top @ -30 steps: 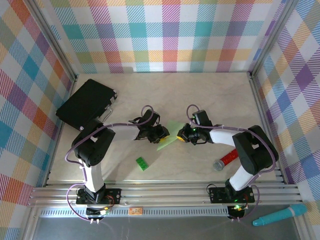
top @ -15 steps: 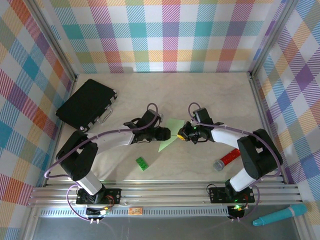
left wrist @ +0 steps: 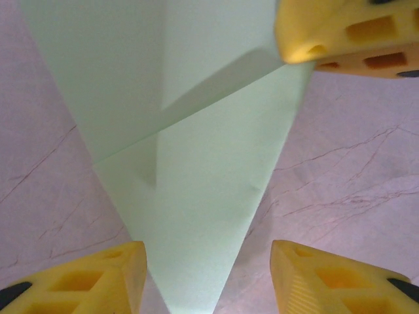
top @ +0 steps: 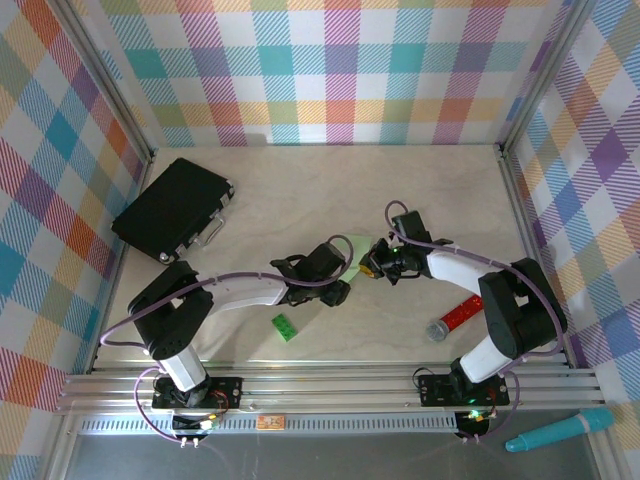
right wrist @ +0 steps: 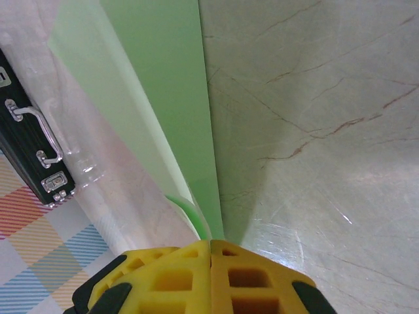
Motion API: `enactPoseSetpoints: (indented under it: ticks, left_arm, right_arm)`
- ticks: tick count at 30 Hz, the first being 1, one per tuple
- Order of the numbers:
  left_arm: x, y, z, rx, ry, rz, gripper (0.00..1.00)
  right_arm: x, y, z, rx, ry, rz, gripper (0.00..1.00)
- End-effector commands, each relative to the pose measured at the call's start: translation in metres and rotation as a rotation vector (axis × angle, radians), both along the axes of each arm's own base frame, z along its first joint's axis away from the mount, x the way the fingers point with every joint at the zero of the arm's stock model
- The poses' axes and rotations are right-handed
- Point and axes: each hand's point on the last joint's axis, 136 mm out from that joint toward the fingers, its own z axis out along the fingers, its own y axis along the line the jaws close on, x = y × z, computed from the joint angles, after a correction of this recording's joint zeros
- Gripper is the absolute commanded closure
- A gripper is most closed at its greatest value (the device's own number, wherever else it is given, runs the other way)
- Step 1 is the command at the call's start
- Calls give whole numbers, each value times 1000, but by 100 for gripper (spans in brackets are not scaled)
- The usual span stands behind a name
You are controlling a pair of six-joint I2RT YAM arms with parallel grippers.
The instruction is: Fold a paper plane with a square sheet of paper (pick it up from the middle)
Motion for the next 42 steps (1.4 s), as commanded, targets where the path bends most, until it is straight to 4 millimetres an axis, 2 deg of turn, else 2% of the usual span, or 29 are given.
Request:
enactPoseSetpoints:
  ticks: [1,7,14,24,26,31,33,37,42]
  left_arm:
    - [1,-12,-4,13,-65,-66,48]
    - [2,-15,-11,60,-117,-93,53]
    - [10,-8,-13,93,-178,-71,61]
    - [7,-5,-19,93,-181,-87,78]
    - [6,-5,-20,90,-177,-91,81]
    - [3,-6,-23,81,-163,-95,87]
    - [2,-6,-24,71,-150,-92,88]
    - [-1,-9,-23,10,-92,-81,91]
    - [-4,-12,-18,-127,45,-55,94]
  right_arm:
    - [1,3,7,32,29,-8,95]
    - [1,3,5,51,50,-14,95]
    - [1,3,6,63,61,-13,95]
    - [0,2,4,65,71,-7,91]
    - [0,1,4,60,71,-4,86]
    - [2,-10,5,23,50,-2,56]
    - [4,-17,8,4,34,-6,49]
    - [7,-31,12,-29,-8,-17,40]
    - [8,-44,14,-70,-64,-6,34]
